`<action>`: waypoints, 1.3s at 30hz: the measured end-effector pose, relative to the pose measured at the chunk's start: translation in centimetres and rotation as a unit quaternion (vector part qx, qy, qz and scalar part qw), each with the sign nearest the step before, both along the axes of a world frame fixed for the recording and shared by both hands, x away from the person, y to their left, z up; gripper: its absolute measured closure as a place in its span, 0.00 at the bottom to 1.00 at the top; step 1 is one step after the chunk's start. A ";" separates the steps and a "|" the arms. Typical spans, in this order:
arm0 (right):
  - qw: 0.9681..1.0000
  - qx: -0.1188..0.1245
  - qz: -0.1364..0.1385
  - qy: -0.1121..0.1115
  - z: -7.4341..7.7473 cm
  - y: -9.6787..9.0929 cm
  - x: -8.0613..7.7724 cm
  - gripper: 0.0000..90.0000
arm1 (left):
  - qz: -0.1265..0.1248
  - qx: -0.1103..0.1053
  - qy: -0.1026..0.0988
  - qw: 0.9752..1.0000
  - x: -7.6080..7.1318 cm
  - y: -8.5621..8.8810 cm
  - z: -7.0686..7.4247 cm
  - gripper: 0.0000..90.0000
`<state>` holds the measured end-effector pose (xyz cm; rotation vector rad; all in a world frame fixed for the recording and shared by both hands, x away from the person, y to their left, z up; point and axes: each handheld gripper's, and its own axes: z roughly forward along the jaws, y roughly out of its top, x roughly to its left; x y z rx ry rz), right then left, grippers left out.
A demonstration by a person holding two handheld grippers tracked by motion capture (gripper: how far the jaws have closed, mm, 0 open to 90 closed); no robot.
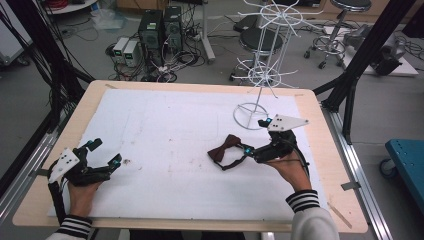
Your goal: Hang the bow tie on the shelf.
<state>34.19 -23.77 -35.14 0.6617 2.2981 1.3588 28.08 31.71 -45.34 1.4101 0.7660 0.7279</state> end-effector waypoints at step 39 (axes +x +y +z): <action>0.962 -0.194 0.180 0.069 -1.6 6.5 6.8 0.01 | 0.001 0.000 0.000 1.000 0.0 0.0 0.0 0.07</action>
